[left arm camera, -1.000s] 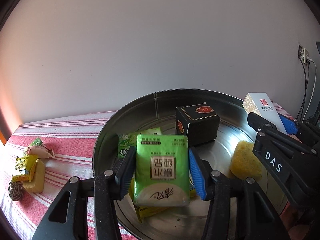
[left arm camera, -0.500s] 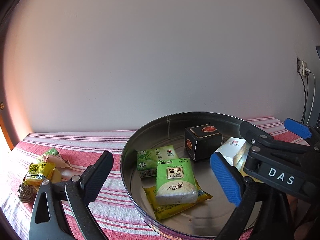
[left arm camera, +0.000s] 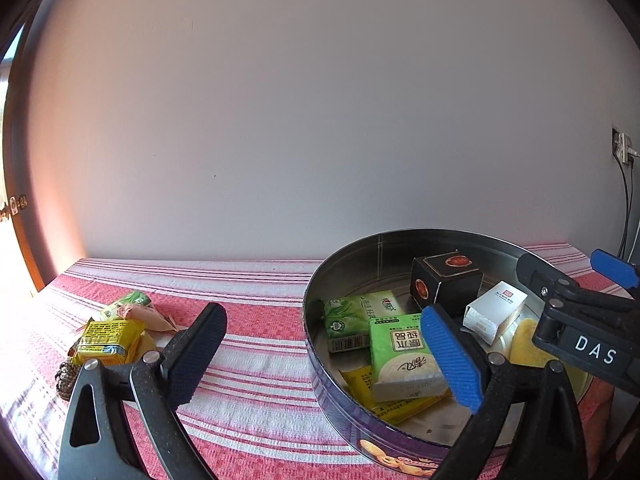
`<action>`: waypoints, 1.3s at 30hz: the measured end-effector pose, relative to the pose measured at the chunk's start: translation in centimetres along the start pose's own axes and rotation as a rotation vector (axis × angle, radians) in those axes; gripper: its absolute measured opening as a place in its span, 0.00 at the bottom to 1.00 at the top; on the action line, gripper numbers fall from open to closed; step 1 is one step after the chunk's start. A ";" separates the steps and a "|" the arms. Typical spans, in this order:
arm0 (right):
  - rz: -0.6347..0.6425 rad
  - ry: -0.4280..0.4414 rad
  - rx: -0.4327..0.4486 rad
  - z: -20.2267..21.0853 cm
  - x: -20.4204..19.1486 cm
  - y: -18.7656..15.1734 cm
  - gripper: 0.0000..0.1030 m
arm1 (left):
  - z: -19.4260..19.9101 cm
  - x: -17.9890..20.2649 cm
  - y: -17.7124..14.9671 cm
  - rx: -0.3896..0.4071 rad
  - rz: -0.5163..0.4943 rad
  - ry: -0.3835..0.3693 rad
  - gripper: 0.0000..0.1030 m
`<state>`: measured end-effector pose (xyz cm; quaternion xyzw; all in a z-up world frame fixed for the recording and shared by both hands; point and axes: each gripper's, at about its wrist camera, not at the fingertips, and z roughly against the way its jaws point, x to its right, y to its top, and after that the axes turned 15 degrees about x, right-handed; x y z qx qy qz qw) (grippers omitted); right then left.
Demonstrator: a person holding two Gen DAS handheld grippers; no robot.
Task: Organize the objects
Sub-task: 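Move both grippers back toward the remaining items on the bed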
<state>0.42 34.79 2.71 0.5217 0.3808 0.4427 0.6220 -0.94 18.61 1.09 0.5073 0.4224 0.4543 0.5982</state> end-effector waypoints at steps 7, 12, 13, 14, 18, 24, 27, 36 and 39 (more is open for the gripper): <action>0.005 -0.040 0.048 0.7 -0.3 -0.2 1.00 | 0.8 -1.9 -0.3 0.004 0.006 0.037 0.96; -0.001 -0.058 0.082 1.1 -0.1 -0.2 1.00 | 1.6 -2.8 0.0 0.021 0.004 0.068 0.96; -0.004 -0.058 0.091 1.2 -0.1 -0.2 1.00 | 1.8 -2.9 0.1 0.022 0.007 0.067 0.96; -0.008 -0.059 0.102 1.4 -0.1 -0.2 1.00 | 1.3 -3.2 -0.1 0.023 0.011 0.065 0.96; -0.033 -0.079 0.139 1.9 0.3 -0.3 1.00 | 1.3 -3.2 -0.1 0.027 0.017 0.056 0.96; -0.055 -0.130 0.148 2.1 0.8 -0.4 1.00 | 1.7 -3.4 -0.1 0.033 0.023 0.038 0.96; -0.056 -0.156 0.156 2.5 1.0 -0.4 1.00 | 1.9 -3.9 -0.1 0.033 0.032 0.037 0.96; -0.076 -0.208 0.148 3.6 1.2 -0.6 1.00 | 2.2 -4.8 -0.3 0.028 0.034 0.042 0.96; -0.066 -0.225 0.152 4.2 0.8 -0.8 1.00 | 2.5 -5.2 -0.4 0.030 0.028 0.048 0.96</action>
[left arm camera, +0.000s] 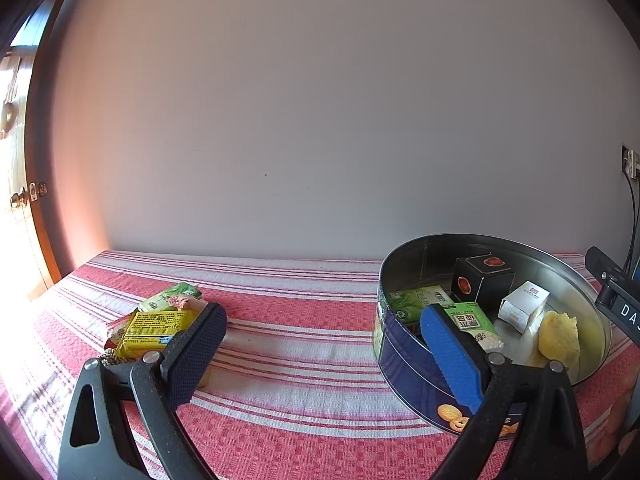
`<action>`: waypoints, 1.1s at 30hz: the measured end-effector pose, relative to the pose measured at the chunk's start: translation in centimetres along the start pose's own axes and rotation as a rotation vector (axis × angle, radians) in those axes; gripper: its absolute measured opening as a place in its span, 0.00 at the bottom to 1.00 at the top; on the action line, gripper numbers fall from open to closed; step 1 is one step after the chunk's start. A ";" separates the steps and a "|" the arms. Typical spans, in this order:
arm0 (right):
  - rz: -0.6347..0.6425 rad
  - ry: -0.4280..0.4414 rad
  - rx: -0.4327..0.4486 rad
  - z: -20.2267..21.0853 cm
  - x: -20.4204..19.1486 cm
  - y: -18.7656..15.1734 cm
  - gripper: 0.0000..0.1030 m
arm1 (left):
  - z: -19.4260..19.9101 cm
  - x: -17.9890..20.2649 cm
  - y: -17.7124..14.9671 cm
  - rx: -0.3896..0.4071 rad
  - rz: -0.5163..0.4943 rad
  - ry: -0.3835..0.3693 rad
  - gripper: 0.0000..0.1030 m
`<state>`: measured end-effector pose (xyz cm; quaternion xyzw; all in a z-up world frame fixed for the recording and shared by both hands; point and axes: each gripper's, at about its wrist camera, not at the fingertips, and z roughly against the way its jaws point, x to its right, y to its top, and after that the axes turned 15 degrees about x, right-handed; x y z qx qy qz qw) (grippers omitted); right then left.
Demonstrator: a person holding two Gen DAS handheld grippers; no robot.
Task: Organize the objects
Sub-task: 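Move both grippers back toward the remaining items on the bed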
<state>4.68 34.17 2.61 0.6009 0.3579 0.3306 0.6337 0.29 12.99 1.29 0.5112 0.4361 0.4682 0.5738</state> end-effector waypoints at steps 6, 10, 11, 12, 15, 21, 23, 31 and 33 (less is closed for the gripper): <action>0.026 -0.005 -0.006 1.4 -1.2 -0.2 1.00 | 0.6 -1.2 -0.1 0.006 -0.010 -0.003 0.96; 0.057 -0.008 0.004 2.2 -2.1 -0.3 1.00 | 0.9 -2.2 -0.1 0.003 -0.009 -0.002 0.96; 0.056 -0.006 0.000 2.3 -2.3 -0.4 1.00 | 0.9 -2.5 -0.2 0.001 -0.008 0.000 0.96; 0.055 -0.005 -0.002 2.4 -2.5 -0.4 1.00 | 0.9 -2.9 -0.2 -0.001 -0.007 0.002 0.96; 0.045 -0.008 0.000 3.0 -3.1 -0.5 1.00 | 1.0 -3.9 -0.2 -0.001 -0.009 0.007 0.96; -0.036 0.041 -0.023 4.3 -5.0 -0.7 1.00 | 0.7 -6.2 -0.3 -0.011 -0.009 0.024 0.96; -0.022 0.068 -0.023 4.8 -6.3 -0.8 1.00 | 0.6 -7.0 -0.4 -0.016 -0.007 0.036 0.96; 0.005 0.164 -0.033 6.2 -11.5 -1.5 1.00 | 0.1 -10.5 -0.5 -0.035 0.001 0.076 0.96; 0.009 0.180 -0.041 6.5 -12.5 -1.6 1.00 | 0.0 -11.4 -0.6 -0.038 -0.001 0.083 0.96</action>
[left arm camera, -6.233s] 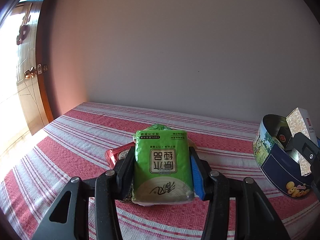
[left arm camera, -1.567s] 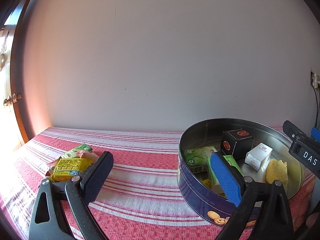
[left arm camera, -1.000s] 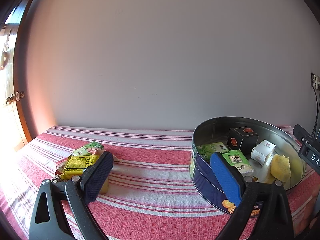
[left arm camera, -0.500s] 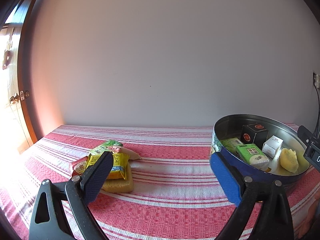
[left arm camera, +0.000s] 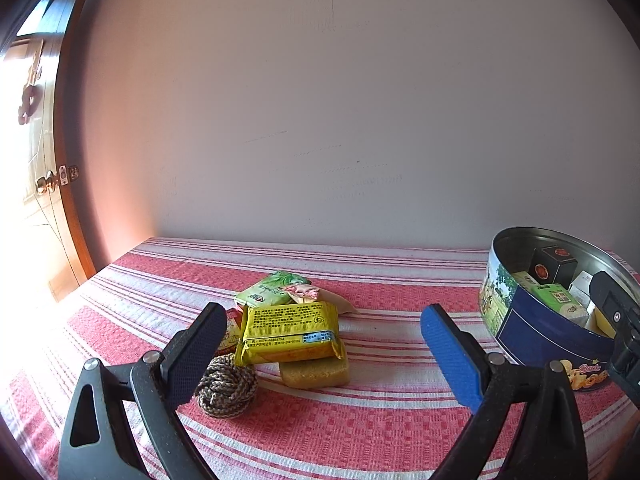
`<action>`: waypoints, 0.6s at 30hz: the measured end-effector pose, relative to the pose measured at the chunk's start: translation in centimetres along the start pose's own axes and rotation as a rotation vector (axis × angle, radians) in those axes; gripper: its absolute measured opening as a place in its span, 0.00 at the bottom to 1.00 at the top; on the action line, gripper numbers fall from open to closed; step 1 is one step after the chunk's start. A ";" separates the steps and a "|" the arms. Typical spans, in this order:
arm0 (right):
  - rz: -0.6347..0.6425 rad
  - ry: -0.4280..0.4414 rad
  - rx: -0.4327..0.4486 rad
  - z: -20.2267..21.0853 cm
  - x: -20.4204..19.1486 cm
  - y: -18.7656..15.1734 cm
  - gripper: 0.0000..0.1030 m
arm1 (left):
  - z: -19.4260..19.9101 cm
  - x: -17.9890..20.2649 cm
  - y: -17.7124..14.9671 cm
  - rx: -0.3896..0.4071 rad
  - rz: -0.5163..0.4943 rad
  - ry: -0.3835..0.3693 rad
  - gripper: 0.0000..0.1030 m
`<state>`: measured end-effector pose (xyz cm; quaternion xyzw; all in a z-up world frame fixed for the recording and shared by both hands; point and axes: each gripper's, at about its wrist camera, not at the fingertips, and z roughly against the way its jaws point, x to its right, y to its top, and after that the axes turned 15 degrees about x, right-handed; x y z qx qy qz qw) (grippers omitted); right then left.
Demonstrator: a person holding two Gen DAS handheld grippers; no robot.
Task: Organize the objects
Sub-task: 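Move both grippers back toward the remaining items on the bed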
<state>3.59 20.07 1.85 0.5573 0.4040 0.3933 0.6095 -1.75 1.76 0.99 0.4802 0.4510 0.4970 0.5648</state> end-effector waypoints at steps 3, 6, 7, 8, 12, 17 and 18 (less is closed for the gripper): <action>0.004 0.025 -0.011 0.0 -1.4 -0.2 1.00 | -0.3 -1.5 0.0 -0.002 -0.007 0.014 0.96; 0.001 0.049 -0.028 -0.2 -2.7 -0.4 1.00 | -0.8 -3.4 0.0 -0.014 0.000 0.042 0.96; 0.000 0.058 -0.037 -0.3 -3.2 -0.5 1.00 | -1.0 -4.1 -0.1 -0.020 0.004 0.051 0.96; -0.001 0.068 -0.045 -0.5 -3.6 -0.6 1.00 | -1.2 -4.9 -0.1 -0.027 0.006 0.061 0.96; -0.002 0.106 -0.087 -1.0 -5.3 -0.9 1.00 | -2.2 -8.0 -0.2 -0.046 0.009 0.106 0.96; 0.000 0.169 -0.153 -1.8 -7.8 -1.6 1.00 | -3.6 -11.9 -0.3 -0.079 0.028 0.179 0.96; -0.001 0.186 -0.166 -1.9 -8.3 -1.8 1.00 | -3.8 -12.5 -0.3 -0.085 0.027 0.192 0.96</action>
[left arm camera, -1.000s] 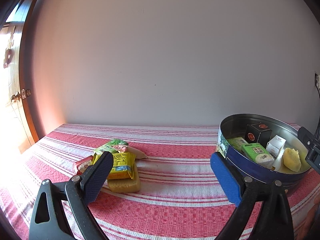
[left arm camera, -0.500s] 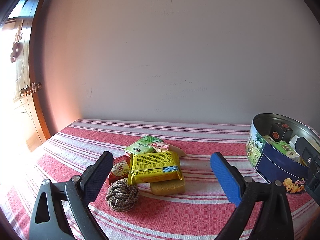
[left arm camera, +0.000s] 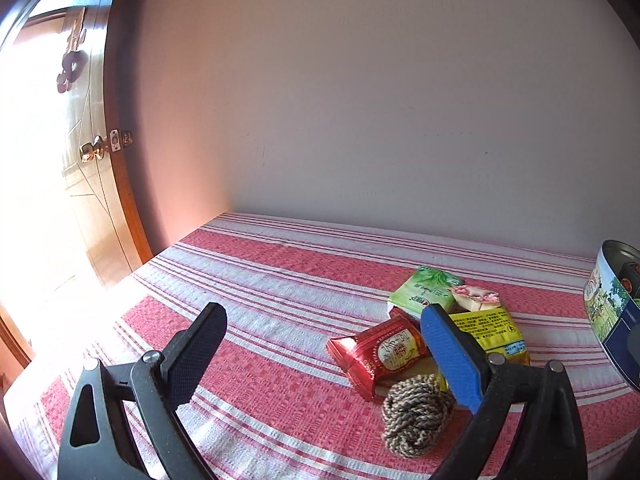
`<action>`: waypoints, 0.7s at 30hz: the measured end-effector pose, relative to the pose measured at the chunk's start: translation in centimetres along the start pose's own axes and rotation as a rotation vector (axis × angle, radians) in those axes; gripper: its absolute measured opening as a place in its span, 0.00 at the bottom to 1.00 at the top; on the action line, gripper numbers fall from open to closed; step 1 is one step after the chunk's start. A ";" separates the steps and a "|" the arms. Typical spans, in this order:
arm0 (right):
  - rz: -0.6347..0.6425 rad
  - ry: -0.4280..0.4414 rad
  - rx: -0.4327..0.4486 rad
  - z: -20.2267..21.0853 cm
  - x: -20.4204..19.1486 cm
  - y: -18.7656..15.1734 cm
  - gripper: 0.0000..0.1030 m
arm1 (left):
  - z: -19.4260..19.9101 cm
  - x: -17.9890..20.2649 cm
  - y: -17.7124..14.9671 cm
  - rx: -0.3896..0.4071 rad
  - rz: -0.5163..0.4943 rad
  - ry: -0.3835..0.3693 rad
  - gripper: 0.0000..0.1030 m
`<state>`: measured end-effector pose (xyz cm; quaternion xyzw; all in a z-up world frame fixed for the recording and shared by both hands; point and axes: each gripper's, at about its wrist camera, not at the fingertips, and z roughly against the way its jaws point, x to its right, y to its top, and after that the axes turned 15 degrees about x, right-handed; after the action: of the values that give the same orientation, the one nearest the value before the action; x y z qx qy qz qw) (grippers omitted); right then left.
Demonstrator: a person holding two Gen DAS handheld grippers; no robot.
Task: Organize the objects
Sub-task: 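Move both grippers back toward the remaining items on the bed, then grasp the yellow biscuit packet with the right gripper while the left gripper grasps the rope ball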
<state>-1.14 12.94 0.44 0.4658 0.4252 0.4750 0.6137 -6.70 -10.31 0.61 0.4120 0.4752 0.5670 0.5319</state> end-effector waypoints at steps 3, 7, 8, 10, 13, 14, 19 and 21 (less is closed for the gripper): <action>0.006 0.053 -0.042 -0.9 -1.4 -0.4 0.99 | -0.8 -1.5 0.1 -0.010 -0.002 0.028 0.96; 0.013 0.113 -0.072 -1.7 -3.6 -0.7 0.99 | -1.7 -3.4 0.1 -0.032 0.008 0.057 0.96; 0.012 0.126 -0.080 -2.0 -4.2 -0.8 0.99 | -2.0 -3.7 0.0 -0.038 0.008 0.063 0.96; 0.014 0.158 -0.107 -2.5 -5.6 -1.0 0.99 | -2.2 -4.2 0.0 -0.045 0.004 0.077 0.96; 0.015 0.203 -0.140 -3.6 -7.7 -1.3 0.99 | -2.4 -5.0 0.2 -0.056 0.016 0.102 0.96; 0.015 0.215 -0.148 -4.0 -8.4 -1.4 0.99 | -2.4 -5.3 0.1 -0.063 0.027 0.110 0.96; 0.048 0.235 -0.224 -6.7 -11.9 -1.9 0.99 | -3.0 -6.7 0.0 -0.095 0.060 0.136 0.96; 0.064 0.230 -0.269 -8.1 -12.8 -2.3 0.96 | -2.9 -6.6 0.0 -0.098 0.062 0.131 0.96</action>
<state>-10.91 1.45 -2.42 0.3355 0.4102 0.5969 0.6024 -8.91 -17.12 0.23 0.3622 0.4677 0.6315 0.5013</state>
